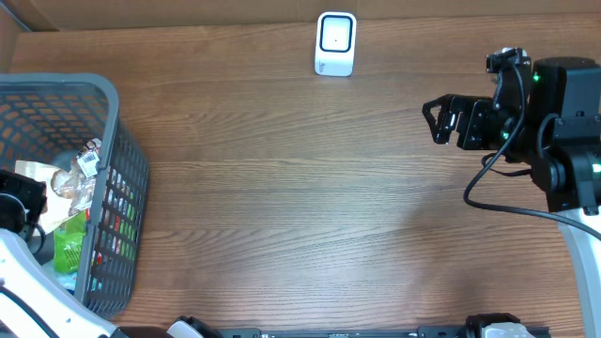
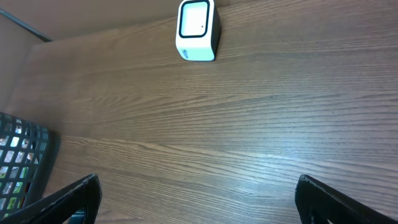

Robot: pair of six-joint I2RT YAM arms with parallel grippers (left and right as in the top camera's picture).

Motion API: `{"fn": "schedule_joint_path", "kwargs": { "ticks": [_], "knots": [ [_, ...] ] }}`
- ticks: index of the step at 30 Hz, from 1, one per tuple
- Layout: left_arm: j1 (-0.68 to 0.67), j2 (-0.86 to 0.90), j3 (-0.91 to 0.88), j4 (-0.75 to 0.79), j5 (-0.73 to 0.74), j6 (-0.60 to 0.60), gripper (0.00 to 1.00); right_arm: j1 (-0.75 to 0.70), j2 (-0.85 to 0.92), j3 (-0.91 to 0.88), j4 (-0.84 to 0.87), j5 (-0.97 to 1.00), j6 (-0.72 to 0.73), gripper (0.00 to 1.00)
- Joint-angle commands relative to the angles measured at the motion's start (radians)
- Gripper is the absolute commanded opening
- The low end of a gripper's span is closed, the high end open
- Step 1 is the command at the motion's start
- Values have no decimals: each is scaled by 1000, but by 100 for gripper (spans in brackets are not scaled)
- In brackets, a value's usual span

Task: Scan the item barcode
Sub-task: 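Grasp the green snack packet in the basket with the left gripper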

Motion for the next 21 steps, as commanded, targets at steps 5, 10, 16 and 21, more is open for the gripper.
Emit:
{"fn": "schedule_joint_path", "kwargs": {
  "ticks": [5, 10, 16, 21],
  "knots": [
    [-7, 76, -261, 45, -46, -199, 100, 4, -2, 27, 2, -6, 3, 100],
    [-7, 133, -433, 213, -46, -312, 100, 4, -2, 27, 2, -6, 3, 100],
    [-20, 161, -590, 486, -46, -402, 100, 4, -2, 27, 2, -6, 3, 100],
    [-84, 161, -693, 666, -72, -401, 97, 4, -2, 27, 2, -6, 3, 100]
  ]
}}
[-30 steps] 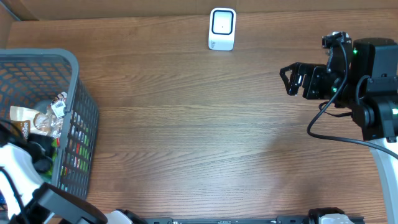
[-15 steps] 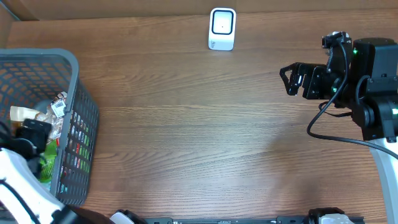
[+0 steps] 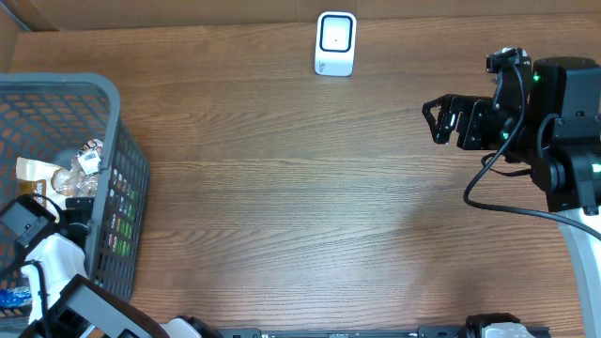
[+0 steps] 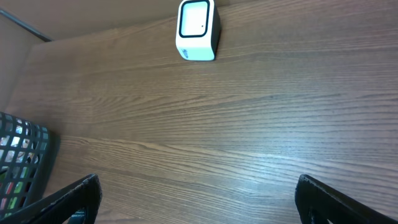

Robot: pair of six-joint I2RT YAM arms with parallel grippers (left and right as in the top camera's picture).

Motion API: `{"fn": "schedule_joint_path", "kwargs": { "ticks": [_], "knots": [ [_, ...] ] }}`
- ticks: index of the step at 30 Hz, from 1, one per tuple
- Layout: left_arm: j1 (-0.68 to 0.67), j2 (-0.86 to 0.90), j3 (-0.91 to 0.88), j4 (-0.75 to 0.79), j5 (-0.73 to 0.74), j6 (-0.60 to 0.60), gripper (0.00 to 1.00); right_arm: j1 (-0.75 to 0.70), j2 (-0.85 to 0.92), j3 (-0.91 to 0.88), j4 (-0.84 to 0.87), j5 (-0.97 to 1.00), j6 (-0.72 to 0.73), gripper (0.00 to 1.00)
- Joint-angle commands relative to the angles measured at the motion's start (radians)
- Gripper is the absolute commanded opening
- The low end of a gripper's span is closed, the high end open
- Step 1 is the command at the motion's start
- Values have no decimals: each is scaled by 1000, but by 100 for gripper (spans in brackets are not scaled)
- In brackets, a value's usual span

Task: Scan the item barcode
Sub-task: 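Grasp the green snack packet in the basket with the left gripper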

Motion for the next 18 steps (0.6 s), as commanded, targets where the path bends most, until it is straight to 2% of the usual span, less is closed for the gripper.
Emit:
{"fn": "schedule_joint_path", "kwargs": {
  "ticks": [1, 2, 3, 4, 7, 11, 13, 18],
  "knots": [
    [-68, 28, -106, 63, -28, -29, 86, 3, -2, 27, 1, -6, 3, 100],
    [-84, 28, -114, 65, -51, -23, 63, 3, -2, 27, -2, -6, 3, 100],
    [-90, 28, -116, 64, -61, -20, 50, 3, -2, 27, -6, -6, 3, 100],
    [-105, 28, -116, 54, -85, 2, 27, 3, -2, 27, -10, -6, 3, 100],
    [-112, 28, -116, 50, -94, 49, 4, 3, -2, 27, -13, -6, 3, 100],
    [-108, 26, -96, 49, -85, 111, 4, 3, -2, 27, -13, -6, 3, 100],
    [-108, 24, -50, 32, -24, 187, 4, 3, -2, 27, -13, -6, 3, 100],
    [-108, 20, 140, -117, 67, 280, 4, 3, -2, 27, -13, -6, 3, 100]
  ]
}}
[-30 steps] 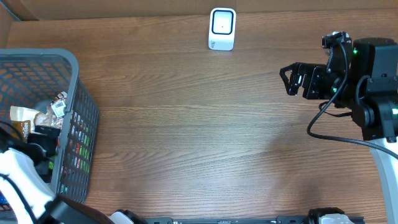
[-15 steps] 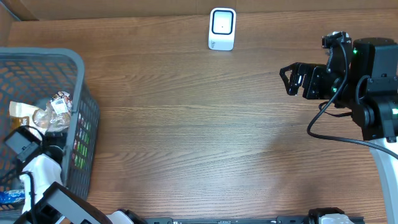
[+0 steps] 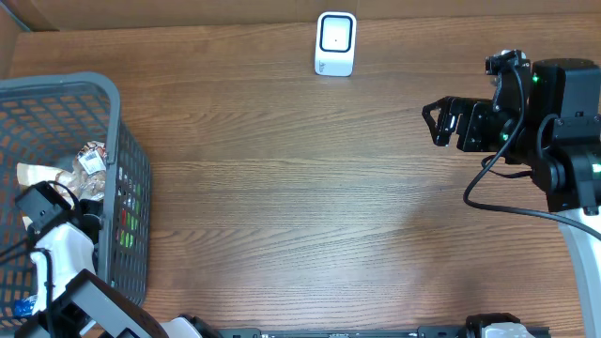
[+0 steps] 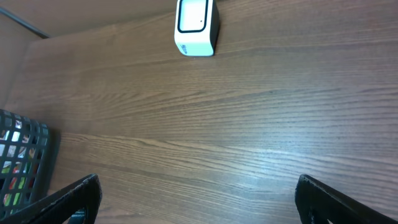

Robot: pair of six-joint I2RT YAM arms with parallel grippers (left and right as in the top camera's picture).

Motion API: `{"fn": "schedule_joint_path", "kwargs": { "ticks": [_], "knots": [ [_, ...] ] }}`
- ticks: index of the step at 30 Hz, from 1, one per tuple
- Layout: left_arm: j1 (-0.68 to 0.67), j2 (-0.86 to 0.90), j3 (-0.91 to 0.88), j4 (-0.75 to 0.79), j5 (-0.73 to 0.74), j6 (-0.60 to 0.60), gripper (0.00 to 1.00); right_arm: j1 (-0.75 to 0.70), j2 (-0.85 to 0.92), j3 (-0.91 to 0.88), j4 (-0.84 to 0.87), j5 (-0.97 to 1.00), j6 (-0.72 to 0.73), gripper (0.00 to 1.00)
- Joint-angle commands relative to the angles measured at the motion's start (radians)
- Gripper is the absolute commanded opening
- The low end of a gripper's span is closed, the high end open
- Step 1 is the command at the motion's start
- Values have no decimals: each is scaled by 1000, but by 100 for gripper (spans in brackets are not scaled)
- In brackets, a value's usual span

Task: Scan the item barcode
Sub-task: 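Grasp the green snack packet in the basket with the left gripper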

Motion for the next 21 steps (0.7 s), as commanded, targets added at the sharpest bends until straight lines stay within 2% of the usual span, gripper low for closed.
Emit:
{"fn": "schedule_joint_path", "kwargs": {
  "ticks": [1, 8, 12, 15, 18, 21],
  "knots": [
    [-18, 11, 190, -108, 108, 151, 4, 4, -2, 27, 5, -6, 3, 100],
    [-20, 10, 685, -493, 138, 331, 4, 4, -2, 27, 5, -6, 3, 100],
    [-21, 10, 894, -626, 190, 386, 4, 4, -2, 27, 5, -6, 3, 100],
    [-23, 10, 1051, -731, 201, 396, 4, 4, -2, 27, 6, -6, 3, 100],
    [-40, 10, 1135, -791, 196, 417, 4, 4, -2, 27, 8, -6, 3, 100],
    [-48, 12, 1141, -840, 161, 332, 6, 4, -2, 27, 11, -6, 3, 100]
  ]
}}
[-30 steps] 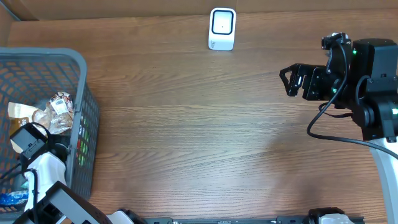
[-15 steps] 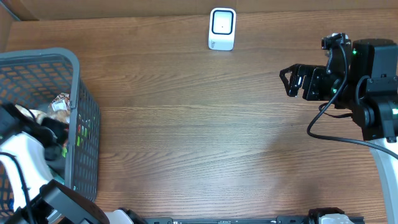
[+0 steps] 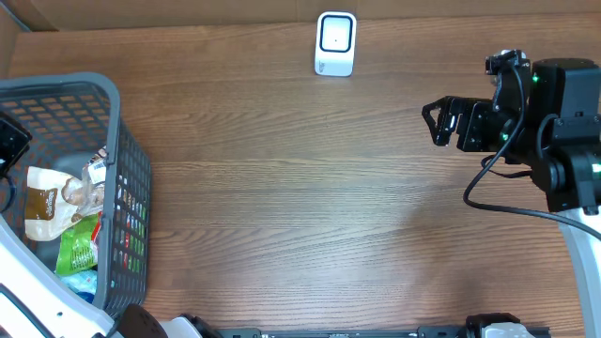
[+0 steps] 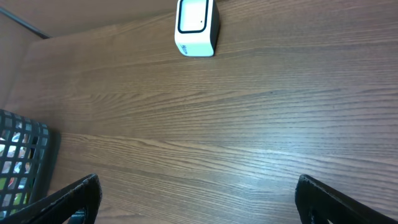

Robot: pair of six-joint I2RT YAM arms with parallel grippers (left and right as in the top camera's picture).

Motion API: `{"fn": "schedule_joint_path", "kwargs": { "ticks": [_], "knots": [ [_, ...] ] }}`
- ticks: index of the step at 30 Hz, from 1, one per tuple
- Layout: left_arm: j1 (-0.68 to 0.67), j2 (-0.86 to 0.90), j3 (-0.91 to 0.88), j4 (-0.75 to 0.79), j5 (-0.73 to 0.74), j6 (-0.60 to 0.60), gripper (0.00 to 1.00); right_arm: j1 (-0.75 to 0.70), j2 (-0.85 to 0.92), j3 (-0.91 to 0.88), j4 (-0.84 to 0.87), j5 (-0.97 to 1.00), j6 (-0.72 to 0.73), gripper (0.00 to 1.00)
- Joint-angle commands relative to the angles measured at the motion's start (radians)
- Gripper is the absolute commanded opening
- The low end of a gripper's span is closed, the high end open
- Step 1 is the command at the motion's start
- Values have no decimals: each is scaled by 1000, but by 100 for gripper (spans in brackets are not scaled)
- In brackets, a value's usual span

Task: Scan the item barcode
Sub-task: 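Grasp the green snack packet in the basket with the left gripper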

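Observation:
The white barcode scanner (image 3: 335, 42) stands at the table's far edge and also shows in the right wrist view (image 4: 196, 28). Packaged items lie in the grey basket (image 3: 131, 178) at the left: a brown-and-white packet (image 3: 42, 202), a green packet (image 3: 80, 249) and a small clear packet (image 3: 94, 174). My right gripper (image 3: 437, 122) hovers open over the right side of the table with nothing between its fingers (image 4: 74, 199). Only a black part of my left arm (image 3: 7, 141) shows at the basket's far-left edge. Its fingers are cut off by the frame.
The basket (image 4: 22, 162) takes up the left end of the wooden table (image 3: 300, 207). A cardboard wall runs along the far edge behind the scanner. My right arm's body and cable (image 3: 554, 141) fill the right side.
My left arm's black end was low in the basket over the packets. It now sits higher, at the far-left edge, and the brown-and-white and green packets are uncovered. The right arm has not moved.
My left arm was in the basket at its left side, over the packets. It then sat lower, near the basket's front. Later it was a little further in, and now it is at the far-left edge. The right gripper stayed open in place throughout.

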Motion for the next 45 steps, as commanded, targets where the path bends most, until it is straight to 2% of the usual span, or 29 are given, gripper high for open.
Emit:
{"fn": "schedule_joint_path", "kwargs": {
  "ticks": [1, 2, 4, 6, 7, 13, 15, 19, 20, 22, 26, 31, 33, 34, 36, 41, 45],
  "knots": [
    [-11, 0, -5, -45, -55, -85, 19, 4, -3, 26, 10, -6, 3, 100],
    [-11, 2, -25, -50, -91, -116, 29, 4, -3, 26, 10, -6, 3, 100],
    [-10, 6, -119, -42, -163, -174, 63, 4, -3, 26, 10, -6, 2, 100],
    [-7, 8, -227, -19, -198, -202, 75, 4, -3, 26, 10, -6, 2, 100],
    [-7, 8, -305, 11, -214, -231, 78, 4, -3, 26, 11, -6, 2, 100],
    [-7, 12, -617, 241, -219, -313, 80, 4, 7, 26, 14, -6, 2, 100],
    [-7, 12, -755, 333, -224, -381, 77, 4, 14, 26, 10, -6, 2, 100],
    [-8, 12, -892, 413, -282, -481, 78, 4, 21, 26, 7, -6, 2, 100],
    [-8, 12, -919, 431, -293, -493, 80, 4, 22, 26, 7, -6, 2, 100],
    [-8, 12, -1008, 515, -300, -502, 91, 4, 26, 26, 7, -6, 2, 100],
    [-8, 12, -1178, 718, -299, -528, 100, 4, 32, 26, 7, -10, 3, 100],
    [-8, 12, -1321, 904, -298, -527, 99, 4, 36, 26, 7, -32, 3, 100],
    [-8, 12, -1354, 942, -298, -527, 75, 4, 36, 26, 7, -32, 3, 100],
    [-8, 12, -1363, 949, -298, -527, 39, 4, 36, 26, 7, -32, 3, 100],
    [-8, 12, -1363, 950, -295, -519, 5, 4, 36, 26, 7, -32, 3, 100],
    [-8, 11, -1288, 919, -184, -416, 4, 4, 36, 26, 7, -32, 3, 100],
    [-8, 11, -1098, 735, -157, -347, 4, 4, 36, 26, 7, -32, 3, 100]
  ]
}}
